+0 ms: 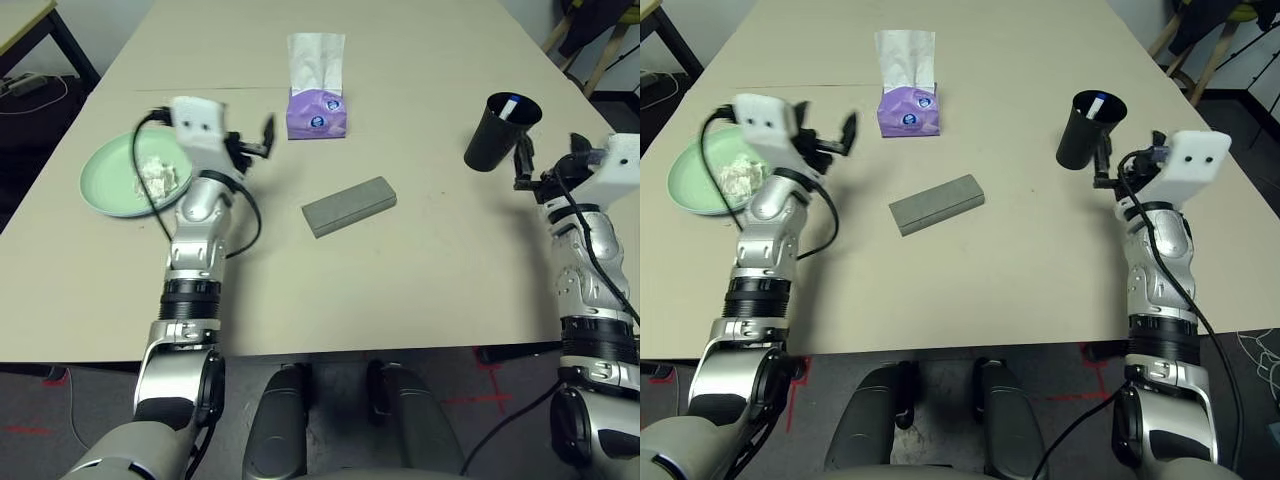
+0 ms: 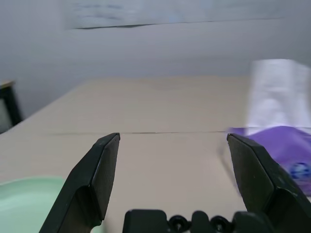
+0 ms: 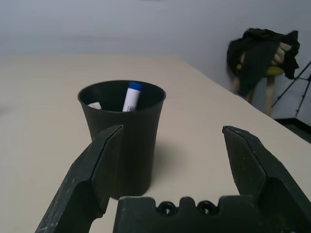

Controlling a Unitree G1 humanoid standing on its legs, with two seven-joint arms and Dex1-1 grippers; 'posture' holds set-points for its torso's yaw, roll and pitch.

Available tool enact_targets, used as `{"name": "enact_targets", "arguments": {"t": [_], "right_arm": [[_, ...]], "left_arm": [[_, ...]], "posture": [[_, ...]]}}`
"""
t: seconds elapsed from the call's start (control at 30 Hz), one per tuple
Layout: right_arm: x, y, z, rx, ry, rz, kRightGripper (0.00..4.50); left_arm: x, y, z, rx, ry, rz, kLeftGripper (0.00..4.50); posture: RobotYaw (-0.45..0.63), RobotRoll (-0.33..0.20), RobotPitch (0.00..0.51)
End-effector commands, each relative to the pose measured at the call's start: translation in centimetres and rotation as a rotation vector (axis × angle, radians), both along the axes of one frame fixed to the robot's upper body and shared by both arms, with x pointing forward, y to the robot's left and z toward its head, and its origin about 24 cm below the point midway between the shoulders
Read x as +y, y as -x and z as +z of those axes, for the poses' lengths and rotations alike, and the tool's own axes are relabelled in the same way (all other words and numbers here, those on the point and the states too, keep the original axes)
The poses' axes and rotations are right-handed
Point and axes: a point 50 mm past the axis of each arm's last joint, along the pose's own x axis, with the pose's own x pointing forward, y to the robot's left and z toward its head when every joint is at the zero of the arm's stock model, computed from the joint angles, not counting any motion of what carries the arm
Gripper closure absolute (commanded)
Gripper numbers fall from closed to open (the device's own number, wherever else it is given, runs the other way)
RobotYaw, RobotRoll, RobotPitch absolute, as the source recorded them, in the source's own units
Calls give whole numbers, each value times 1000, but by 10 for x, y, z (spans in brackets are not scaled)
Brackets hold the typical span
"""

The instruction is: Organize and tidy the items on the table.

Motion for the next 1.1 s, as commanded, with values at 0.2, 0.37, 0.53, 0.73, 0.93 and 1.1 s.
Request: {"name": "enact_targets", "arguments": {"t": [0.2,0.37,0.53,0.73,0.93,1.1], "right_arm": [[5,-9,-5,-16,-19,179,30],[-4,-9,-6,-10,-11,196,30],[1,-12,-2,-33,-32,206,30],[5,-8,-4,-45,-46,215,30],[5,-2,-8,-61,-69,178,30],[4,0,-8,-51,-58,156,30]], "left_arm": [[46,25,-29,83,-27,75,0],[71,43,-32,86,-18,82,0],[87,53,-40,103,18,70,0],[82,51,-44,131,106,-22,0],[79,46,-43,135,113,-44,0],[79,42,-42,119,129,-56,0]], "posture": [[94,0,142],[106,0,136],[109,0,133],[98,0,134],[85,0,132],[65,0,131]]}}
